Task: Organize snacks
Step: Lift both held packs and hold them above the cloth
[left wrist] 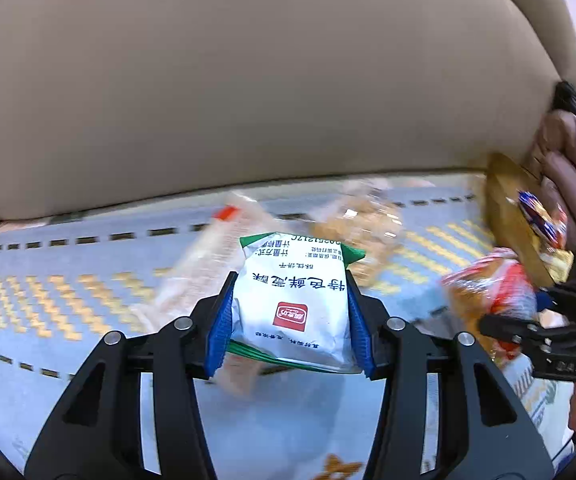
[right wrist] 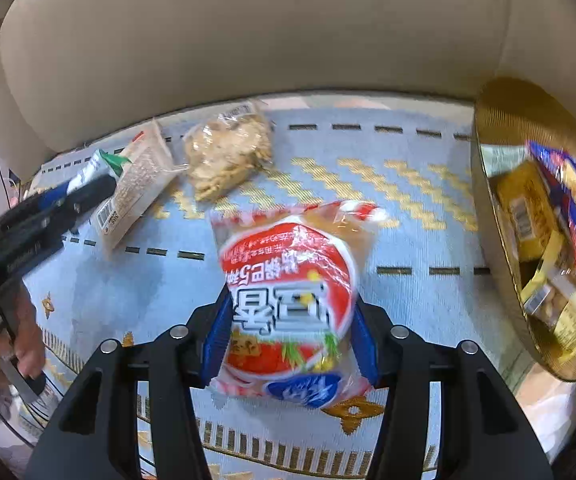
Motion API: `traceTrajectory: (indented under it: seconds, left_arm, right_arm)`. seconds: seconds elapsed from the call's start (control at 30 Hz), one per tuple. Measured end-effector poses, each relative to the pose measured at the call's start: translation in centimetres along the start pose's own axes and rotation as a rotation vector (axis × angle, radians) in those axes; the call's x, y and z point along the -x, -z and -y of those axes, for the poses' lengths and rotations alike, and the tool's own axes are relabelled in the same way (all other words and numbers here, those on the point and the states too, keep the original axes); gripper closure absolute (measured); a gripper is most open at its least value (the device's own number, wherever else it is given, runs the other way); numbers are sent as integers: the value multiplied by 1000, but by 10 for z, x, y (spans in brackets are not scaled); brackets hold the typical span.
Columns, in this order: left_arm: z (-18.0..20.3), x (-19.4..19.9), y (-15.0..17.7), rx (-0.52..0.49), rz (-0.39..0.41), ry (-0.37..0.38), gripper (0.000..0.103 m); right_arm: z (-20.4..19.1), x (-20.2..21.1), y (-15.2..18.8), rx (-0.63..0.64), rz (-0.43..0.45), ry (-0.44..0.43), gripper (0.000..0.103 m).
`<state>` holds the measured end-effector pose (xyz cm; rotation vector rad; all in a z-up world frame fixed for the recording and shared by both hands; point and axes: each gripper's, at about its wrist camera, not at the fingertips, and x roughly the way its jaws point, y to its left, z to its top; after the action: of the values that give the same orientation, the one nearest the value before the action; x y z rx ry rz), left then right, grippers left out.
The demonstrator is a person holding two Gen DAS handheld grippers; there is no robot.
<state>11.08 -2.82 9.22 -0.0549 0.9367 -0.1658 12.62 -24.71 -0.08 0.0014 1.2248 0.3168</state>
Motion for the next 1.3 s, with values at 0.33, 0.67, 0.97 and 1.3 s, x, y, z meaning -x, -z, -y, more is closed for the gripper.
traceTrajectory:
  seconds: [0.33,0.67,0.97,1.3]
  left_arm:
    - [48,-39,29,-45,-85,49,22]
    - [54,-67,48,-95,-135,27,14]
    - [40,-60,53,-55,-115,13,23]
    - [35,-51,60,-73,-85,-30,53]
  right_arm:
    - [22,-1,3,-49,62,-38,13]
    - [-3,-33,7,35,-34,42,13]
    - [-7,-45,8,16,-53,54,14]
    - [-21,-40,4,38,-3,54,45]
